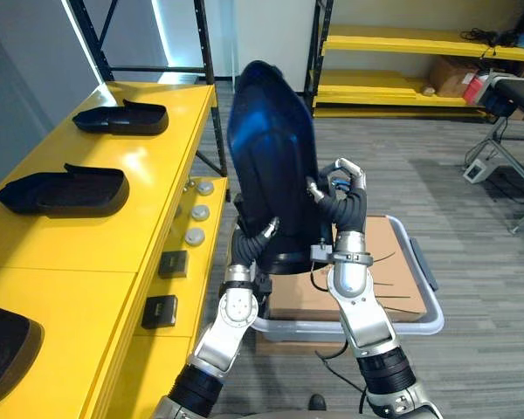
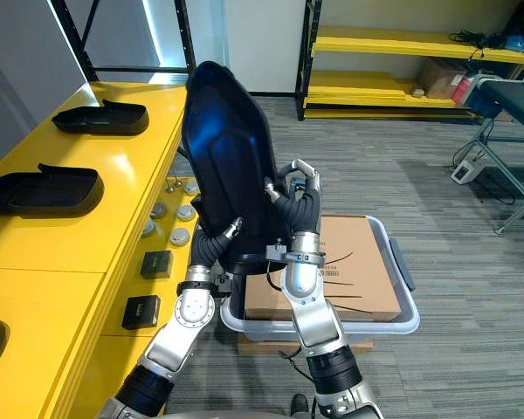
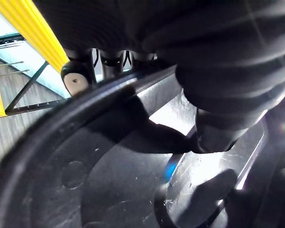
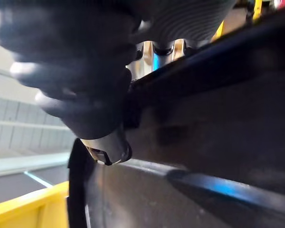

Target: Walk over and take plastic housings, then place them on the shelf

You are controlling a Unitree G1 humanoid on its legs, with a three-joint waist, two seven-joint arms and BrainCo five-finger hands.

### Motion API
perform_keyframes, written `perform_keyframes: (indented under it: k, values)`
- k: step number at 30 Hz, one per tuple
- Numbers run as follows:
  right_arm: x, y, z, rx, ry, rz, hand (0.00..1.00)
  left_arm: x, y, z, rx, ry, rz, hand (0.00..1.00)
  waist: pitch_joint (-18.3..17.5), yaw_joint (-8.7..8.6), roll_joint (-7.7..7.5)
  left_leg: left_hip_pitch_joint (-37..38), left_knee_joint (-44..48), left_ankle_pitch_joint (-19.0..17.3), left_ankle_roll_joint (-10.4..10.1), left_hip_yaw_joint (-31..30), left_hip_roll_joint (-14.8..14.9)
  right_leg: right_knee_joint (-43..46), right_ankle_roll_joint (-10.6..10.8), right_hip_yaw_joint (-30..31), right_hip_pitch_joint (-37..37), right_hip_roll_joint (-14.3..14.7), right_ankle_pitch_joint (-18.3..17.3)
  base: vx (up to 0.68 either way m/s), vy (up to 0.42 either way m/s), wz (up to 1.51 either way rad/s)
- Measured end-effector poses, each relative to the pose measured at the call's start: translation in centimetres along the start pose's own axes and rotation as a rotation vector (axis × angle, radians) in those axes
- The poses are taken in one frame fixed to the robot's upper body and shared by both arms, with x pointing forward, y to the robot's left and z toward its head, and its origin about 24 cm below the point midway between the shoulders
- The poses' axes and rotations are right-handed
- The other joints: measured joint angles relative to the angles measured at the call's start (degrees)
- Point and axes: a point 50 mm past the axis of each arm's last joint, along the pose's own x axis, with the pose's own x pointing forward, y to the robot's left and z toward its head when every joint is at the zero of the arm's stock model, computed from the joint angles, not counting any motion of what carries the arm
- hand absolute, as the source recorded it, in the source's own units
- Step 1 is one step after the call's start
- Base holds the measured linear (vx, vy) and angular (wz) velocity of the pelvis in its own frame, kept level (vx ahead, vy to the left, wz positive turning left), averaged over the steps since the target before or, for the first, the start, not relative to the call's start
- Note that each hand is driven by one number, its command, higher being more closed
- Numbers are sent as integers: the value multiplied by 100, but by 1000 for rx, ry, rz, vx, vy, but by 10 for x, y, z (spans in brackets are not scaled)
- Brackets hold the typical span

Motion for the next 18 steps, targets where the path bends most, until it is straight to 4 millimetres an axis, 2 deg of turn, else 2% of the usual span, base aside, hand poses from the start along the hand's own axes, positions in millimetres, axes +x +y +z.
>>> perform_keyframes:
  k: [3,6,9,11,14,15,17,18]
  values:
    - [3,-12,6,24,-35,6,0,2,3,2,0,-8,-6,100,-5,-2,-8,31,-10,0,0,-15,-3,0,0,-3,32,-4,0,5,-6,2]
    - [7,-36,34,63,-183,-53,0,2,7,2,3,-12,-9,100,-9,0,-13,66,-17,0,0,-16,-5,3,0,-2,62,-6,-1,0,0,0]
    - [9,-69,55,81,-309,-167,0,-1,15,-2,16,1,4,100,-24,-22,-38,75,-19,0,0,-1,-5,7,3,2,63,-6,-4,-21,-12,-3]
    - [7,-102,62,52,-363,-293,0,-7,26,-8,26,19,43,100,-29,-51,-44,97,-29,0,0,20,-4,34,29,6,61,-6,-25,-41,-21,-5]
    - [-1,-139,64,25,-395,-469,0,-14,39,-15,35,51,95,100,-31,-127,-42,93,-45,-1,-1,24,0,117,70,18,3,-5,-76,-45,-22,-2]
    - [-5,-146,64,20,-395,-504,0,-15,41,-15,34,51,101,100,-31,-141,-42,80,-47,-1,-1,25,1,117,70,20,-12,-4,-76,0,0,0]
    - [-25,-173,46,18,-321,-633,0,-18,50,-15,36,55,139,100,-31,-154,-42,49,-50,-1,-2,27,2,113,71,19,-41,-4,-76,0,0,0]
    - [-30,-178,37,18,-279,-659,0,-19,52,-15,36,56,145,100,-32,-163,-41,48,-53,-1,-2,30,2,109,72,20,-42,-5,-77,0,0,0]
